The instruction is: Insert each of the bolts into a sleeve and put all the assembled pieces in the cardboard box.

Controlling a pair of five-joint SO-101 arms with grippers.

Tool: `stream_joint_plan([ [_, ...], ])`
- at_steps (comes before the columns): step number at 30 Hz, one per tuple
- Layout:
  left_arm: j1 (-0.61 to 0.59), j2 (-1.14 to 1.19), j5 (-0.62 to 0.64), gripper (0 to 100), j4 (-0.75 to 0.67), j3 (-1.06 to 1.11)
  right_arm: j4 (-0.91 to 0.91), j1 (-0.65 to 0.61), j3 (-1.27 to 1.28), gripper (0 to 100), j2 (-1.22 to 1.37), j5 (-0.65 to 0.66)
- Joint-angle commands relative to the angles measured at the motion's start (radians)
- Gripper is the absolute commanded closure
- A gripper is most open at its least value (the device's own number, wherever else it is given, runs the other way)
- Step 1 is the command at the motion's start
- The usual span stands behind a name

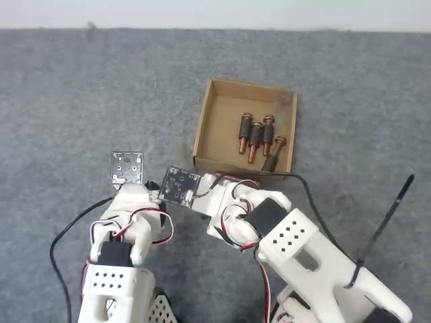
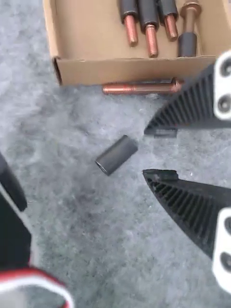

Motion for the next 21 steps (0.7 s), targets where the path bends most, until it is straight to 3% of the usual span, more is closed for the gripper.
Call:
stream_joint_plan([
  [1,-0.005,-0.015,-0.005,99,-0.025,-0.01,-0.016,-0.008,0.0,86.4,-0.042,0.074],
  [6,-0.005,-0.015,-0.005,99,-0.025,-0.01,-0.022,-0.008,0.012,86.3,-0.041,0.178],
  [11,-0.005,-0.015,-0.005,99,-0.025,-0.01,-0.166,-0.013,0.095,86.4,-0.038,0.253],
  [21,-0.005,-0.015,-0.005,99,-0.025,-0.01,-0.334,-0.033,0.091,86.4,0.179,0.262],
])
